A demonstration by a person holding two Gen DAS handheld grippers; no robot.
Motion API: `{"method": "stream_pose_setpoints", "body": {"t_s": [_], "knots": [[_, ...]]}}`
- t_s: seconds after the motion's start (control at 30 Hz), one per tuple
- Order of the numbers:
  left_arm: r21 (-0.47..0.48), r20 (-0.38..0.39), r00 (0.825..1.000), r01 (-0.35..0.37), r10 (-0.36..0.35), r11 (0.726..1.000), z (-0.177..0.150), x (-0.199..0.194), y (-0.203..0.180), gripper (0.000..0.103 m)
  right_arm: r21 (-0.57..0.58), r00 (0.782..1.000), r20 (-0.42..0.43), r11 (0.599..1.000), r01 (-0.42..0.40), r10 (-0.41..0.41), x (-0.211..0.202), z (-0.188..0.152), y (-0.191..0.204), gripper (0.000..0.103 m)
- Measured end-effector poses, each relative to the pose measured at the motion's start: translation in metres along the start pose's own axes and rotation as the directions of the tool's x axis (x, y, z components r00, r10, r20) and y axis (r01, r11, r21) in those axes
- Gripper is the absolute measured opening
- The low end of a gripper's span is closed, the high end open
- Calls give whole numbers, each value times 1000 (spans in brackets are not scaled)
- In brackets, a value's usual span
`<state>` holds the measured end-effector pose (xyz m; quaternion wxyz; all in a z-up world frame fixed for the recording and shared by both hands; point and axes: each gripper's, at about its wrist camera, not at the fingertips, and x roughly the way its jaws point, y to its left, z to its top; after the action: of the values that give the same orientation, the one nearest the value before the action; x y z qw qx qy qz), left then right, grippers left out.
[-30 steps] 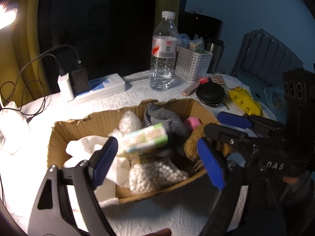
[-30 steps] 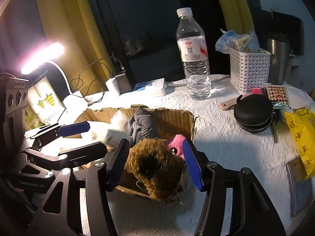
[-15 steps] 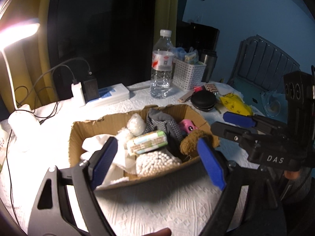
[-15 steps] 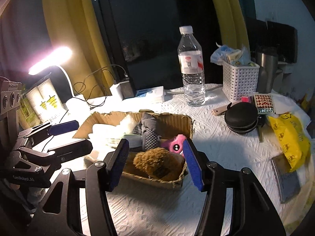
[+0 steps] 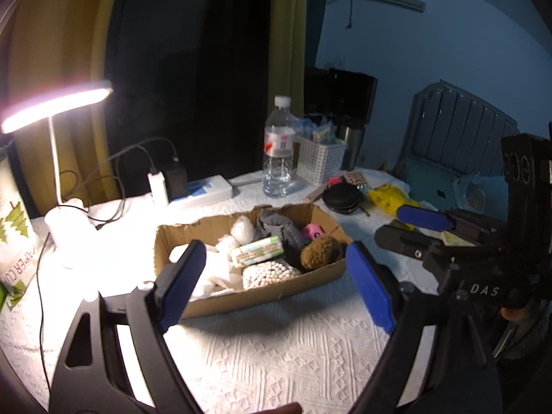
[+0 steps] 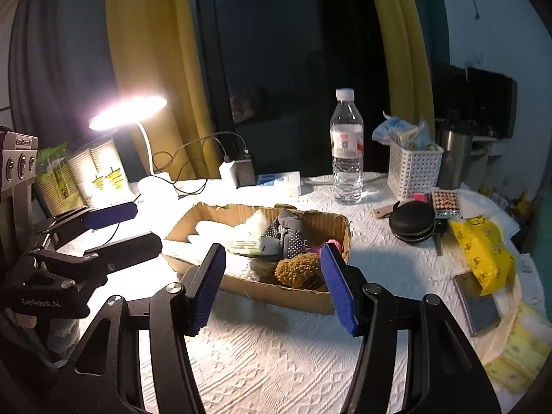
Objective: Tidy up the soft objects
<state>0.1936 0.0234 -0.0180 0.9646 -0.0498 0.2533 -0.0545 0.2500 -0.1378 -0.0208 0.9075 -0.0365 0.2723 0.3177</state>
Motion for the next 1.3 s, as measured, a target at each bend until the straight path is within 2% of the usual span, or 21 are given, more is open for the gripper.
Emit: {"method": "stream_pose_setpoints", "body": {"t_s": [0.07,0.17,0.47,0.6,0.9,1.0,1.1,1.2,1.3], "knots": [[-7,18,1000,-15,15,1000,-1,-12,2,85,-12,1000,9,1000,10,-10,-9,0,7,69],[-18,45,998,-33,34,999,-2,-30,5,95,-32,999,27,999,26,-25,-22,-1,19,71],[-18,114,992,-58,60,998,-10,-84,6,96,-49,996,75,997,51,-47,-62,-3,44,72],[-24,161,984,-68,71,997,-11,-108,6,102,-61,994,98,996,63,-57,-79,-3,56,72],[-14,228,968,-104,104,995,-13,-156,-5,102,-67,982,161,992,110,-98,-123,-5,77,72],[-12,250,962,-114,114,993,-13,-172,-10,102,-64,977,180,990,128,-114,-139,-6,84,73],[-19,281,949,-142,142,990,-11,-185,-14,102,-69,975,189,988,135,-120,-150,-5,89,78],[-5,315,932,-185,177,983,-8,-199,-19,102,-67,968,218,987,144,-127,-166,-2,93,79],[-19,328,926,-193,188,981,-3,-210,-18,102,-63,961,243,986,155,-135,-178,1,95,79]]}}
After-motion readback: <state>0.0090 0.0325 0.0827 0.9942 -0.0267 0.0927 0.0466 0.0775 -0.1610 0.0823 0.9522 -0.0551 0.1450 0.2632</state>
